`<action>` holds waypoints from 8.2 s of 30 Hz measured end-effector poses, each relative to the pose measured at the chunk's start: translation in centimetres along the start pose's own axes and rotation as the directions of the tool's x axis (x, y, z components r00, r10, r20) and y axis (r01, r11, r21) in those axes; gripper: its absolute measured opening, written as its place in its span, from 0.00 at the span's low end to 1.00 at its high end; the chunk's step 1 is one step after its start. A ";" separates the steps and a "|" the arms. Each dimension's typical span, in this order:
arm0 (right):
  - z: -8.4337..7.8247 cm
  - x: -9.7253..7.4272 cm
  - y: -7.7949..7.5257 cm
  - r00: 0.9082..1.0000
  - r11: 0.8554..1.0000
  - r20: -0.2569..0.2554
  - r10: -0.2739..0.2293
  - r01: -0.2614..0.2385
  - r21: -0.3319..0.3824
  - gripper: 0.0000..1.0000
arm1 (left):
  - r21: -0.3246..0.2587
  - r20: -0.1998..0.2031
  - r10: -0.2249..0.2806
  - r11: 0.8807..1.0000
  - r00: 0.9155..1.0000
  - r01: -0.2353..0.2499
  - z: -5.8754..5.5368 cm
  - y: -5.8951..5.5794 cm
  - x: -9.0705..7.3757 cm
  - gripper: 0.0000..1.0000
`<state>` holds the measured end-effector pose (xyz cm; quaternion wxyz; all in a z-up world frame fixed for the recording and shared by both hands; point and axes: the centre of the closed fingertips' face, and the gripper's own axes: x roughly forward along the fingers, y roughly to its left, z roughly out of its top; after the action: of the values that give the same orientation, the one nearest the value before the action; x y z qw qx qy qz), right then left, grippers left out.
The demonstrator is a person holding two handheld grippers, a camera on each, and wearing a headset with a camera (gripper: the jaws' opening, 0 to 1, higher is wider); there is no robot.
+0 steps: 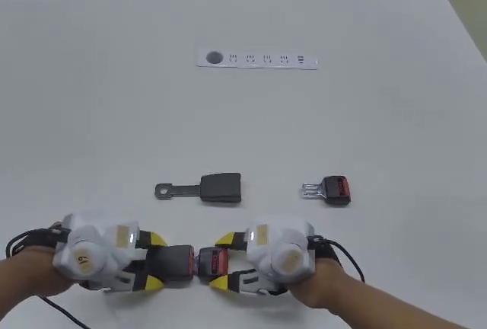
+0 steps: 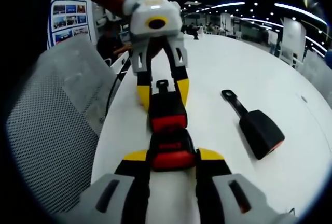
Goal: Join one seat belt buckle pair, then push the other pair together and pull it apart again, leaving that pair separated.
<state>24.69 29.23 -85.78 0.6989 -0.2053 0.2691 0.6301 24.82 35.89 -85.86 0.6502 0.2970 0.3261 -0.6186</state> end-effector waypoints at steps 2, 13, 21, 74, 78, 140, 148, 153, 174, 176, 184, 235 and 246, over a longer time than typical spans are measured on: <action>0.0 0.0 0.0 1.000 1.000 0.002 -0.003 0.003 -0.005 0.33 | -0.001 0.008 -0.001 1.000 1.000 0.001 -0.1 0.0 0.0 0.33; 0.1 0.0 0.0 1.000 0.999 0.016 -0.025 0.025 -0.039 0.32 | 0.001 0.046 -0.006 1.000 0.999 0.005 0.0 0.1 0.1 0.33; 0.2 0.0 0.0 0.999 0.998 0.016 -0.036 0.037 -0.051 0.32 | 0.007 0.063 -0.011 1.000 0.998 0.011 0.0 0.1 0.1 0.32; 1.9 -1.9 -1.2 0.986 0.984 0.118 -0.119 0.101 0.150 0.84 | -0.123 0.110 0.077 0.990 0.991 -0.063 3.4 1.0 -0.9 0.75; 1.8 -3.1 -1.7 0.984 0.983 0.117 -0.134 0.116 0.144 0.84 | -0.151 0.162 0.105 0.985 0.981 -0.080 5.5 2.0 -1.8 0.78; -11.8 -16.1 -15.0 0.992 0.991 -0.111 -0.058 0.070 0.115 0.65 | -0.102 0.108 -0.029 0.994 0.994 0.040 7.9 12.4 4.4 0.60; -11.5 -15.6 -14.8 0.992 0.998 -0.126 -0.033 0.038 0.043 0.54 | -0.038 0.098 -0.021 0.999 0.995 0.025 7.5 12.5 4.5 0.48; -11.6 -15.6 -14.7 0.989 0.999 -0.145 -0.037 0.039 0.011 0.45 | 0.002 0.076 -0.016 1.000 0.997 0.016 7.2 12.6 4.5 0.39; -11.9 -16.1 -14.1 0.995 0.998 -0.086 -0.046 0.050 0.046 0.36 | 0.039 0.070 -0.043 0.998 0.997 0.040 7.4 12.6 4.8 0.33; -11.7 -15.9 -14.0 0.996 0.997 -0.076 -0.043 0.047 0.053 0.36 | 0.037 0.073 -0.042 0.999 0.996 0.039 7.4 12.6 4.8 0.33; -11.1 -14.9 -13.9 0.998 0.998 -0.053 -0.040 0.043 0.053 0.36 | 0.024 0.080 -0.045 0.999 0.996 0.044 7.5 12.6 4.9 0.33; -4.7 -7.0 -14.1 0.997 0.997 0.074 -0.014 0.008 0.076 0.36 | 0.009 0.046 -0.049 0.999 0.998 0.049 7.2 12.4 4.8 0.33; -4.0 -6.1 -14.0 0.996 0.996 0.086 -0.017 0.009 0.086 0.36 | 0.012 0.036 -0.049 0.999 0.998 0.049 7.3 12.4 4.8 0.33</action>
<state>37.69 20.32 -85.74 0.7221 -0.1496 0.2639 0.6218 37.73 27.94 -85.44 0.6390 0.2811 0.3182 -0.6414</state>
